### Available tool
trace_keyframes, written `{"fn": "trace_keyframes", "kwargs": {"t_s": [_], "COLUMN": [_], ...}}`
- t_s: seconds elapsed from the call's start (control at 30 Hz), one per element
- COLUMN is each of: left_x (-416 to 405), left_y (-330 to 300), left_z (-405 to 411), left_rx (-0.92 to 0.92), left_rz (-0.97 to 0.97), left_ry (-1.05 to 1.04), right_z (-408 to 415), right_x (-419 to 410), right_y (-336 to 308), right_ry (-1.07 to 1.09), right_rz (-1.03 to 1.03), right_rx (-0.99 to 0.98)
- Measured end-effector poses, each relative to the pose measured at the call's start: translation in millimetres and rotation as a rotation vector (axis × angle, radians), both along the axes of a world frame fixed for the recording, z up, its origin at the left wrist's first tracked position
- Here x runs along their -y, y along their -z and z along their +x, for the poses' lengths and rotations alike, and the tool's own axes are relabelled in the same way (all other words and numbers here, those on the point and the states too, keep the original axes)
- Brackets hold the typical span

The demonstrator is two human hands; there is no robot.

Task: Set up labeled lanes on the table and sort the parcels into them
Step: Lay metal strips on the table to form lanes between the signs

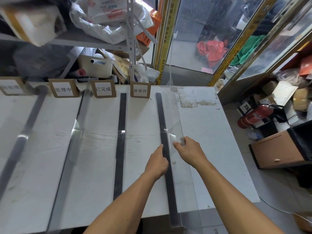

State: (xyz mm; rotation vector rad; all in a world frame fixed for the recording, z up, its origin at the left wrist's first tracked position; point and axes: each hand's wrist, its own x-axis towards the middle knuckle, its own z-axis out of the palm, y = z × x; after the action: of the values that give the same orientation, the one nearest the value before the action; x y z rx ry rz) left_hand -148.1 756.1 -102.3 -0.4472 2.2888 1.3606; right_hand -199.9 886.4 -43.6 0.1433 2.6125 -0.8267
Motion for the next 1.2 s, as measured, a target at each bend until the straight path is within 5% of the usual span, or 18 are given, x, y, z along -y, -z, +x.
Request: {"fn": "trace_keyframes", "kwargs": {"t_s": [1.2], "left_x": [5.6], "left_y": [-0.7], "left_z": [-1.7], "left_rx": [0.007], "left_rz": [-0.071], "left_ry": [0.053], "right_z": [-3.8], "right_x": [20.4], "right_y": [-7.7], "right_ry": [-0.114], "right_rz": [0.105], "right_rx": [0.004]}}
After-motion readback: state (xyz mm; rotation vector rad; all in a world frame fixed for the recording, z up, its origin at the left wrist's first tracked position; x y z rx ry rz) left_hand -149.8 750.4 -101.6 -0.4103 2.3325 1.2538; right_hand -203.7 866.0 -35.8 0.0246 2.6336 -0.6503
